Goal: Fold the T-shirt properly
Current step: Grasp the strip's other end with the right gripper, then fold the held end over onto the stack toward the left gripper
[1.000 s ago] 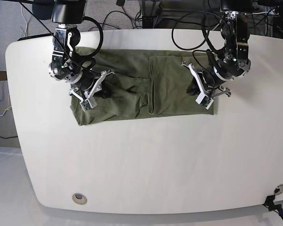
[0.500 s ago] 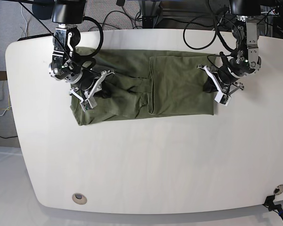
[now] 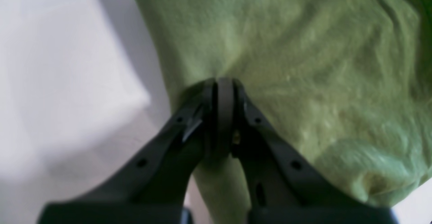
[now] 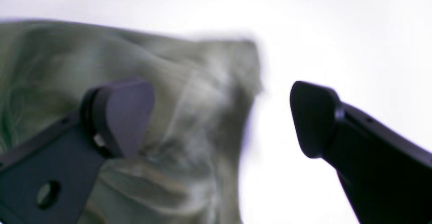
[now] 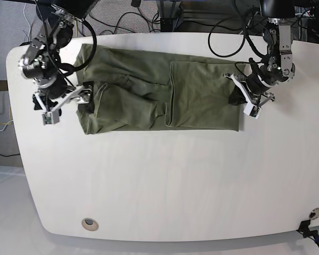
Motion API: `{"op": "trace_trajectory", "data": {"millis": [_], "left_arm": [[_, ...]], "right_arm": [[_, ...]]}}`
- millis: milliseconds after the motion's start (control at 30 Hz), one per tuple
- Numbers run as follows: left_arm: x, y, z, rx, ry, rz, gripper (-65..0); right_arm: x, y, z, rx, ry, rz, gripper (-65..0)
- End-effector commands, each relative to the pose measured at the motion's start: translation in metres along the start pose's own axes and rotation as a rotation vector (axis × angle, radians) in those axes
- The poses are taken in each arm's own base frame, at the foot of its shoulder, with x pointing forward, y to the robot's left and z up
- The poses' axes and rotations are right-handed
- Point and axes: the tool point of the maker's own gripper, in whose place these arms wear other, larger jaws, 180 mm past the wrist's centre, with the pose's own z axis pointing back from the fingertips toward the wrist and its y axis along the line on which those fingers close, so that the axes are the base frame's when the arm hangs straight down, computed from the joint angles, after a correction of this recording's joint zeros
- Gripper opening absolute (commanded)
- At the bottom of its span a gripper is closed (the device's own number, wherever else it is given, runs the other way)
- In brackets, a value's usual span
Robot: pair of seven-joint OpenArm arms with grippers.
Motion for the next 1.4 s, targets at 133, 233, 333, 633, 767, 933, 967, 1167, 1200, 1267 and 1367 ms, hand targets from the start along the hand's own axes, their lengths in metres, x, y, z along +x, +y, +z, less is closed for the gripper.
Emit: {"op": "trace_trajectory", "data": {"millis": [133,233,333,633,767,933,967,1167,1200,1267,1367], "left_arm": [[-0.031,0.005,0.004,0.024,0.121,-0.017,-65.0],[-0.031,0.005,0.004,0.024,0.121,-0.017,-65.0],[-0.03,0.004,0.005,0.024,0.118,-0.019,-65.0],[-0.031,0.004,0.005,0.024,0.12,-0.018,-65.0],[-0.03,0.004,0.005,0.024,0.119,-0.019,-65.0],[-0.036,0.003,0.006,0.021,0.13,-0.015,-65.0],[-0.036,0.003,0.006,0.021,0.13,-0.015,-65.0],[-0.036,0.003,0.006,0.021,0.13,-0.015,-65.0],[-0.036,0.003,0.006,0.021,0.13,-0.015,-65.0],[-0.036,0.003,0.006,0.021,0.13,-0.015,-65.0],[-0.036,0.002,0.006,0.02,0.13,-0.016,-65.0]], "right_arm": [[-0.029,-0.045,0.012,0.003,-0.026,-0.27,0.0],[-0.058,-0.05,0.006,0.023,0.017,-0.354,0.0],[-0.073,-0.047,0.002,0.035,0.05,-0.385,0.0],[-0.082,0.016,-0.028,0.188,0.107,-0.402,0.0],[-0.084,0.042,-0.036,0.243,0.119,-0.409,0.0],[-0.082,0.06,-0.042,0.286,0.13,-0.394,-20.0],[-0.082,0.06,-0.042,0.286,0.13,-0.394,-29.4],[-0.075,0.058,-0.039,0.279,0.113,-0.371,-65.0],[-0.069,0.057,-0.036,0.273,0.097,-0.354,-65.0],[-0.048,0.065,-0.03,0.282,0.055,-0.285,-65.0],[-0.018,0.085,-0.016,0.302,0.003,-0.169,-65.0]]}}
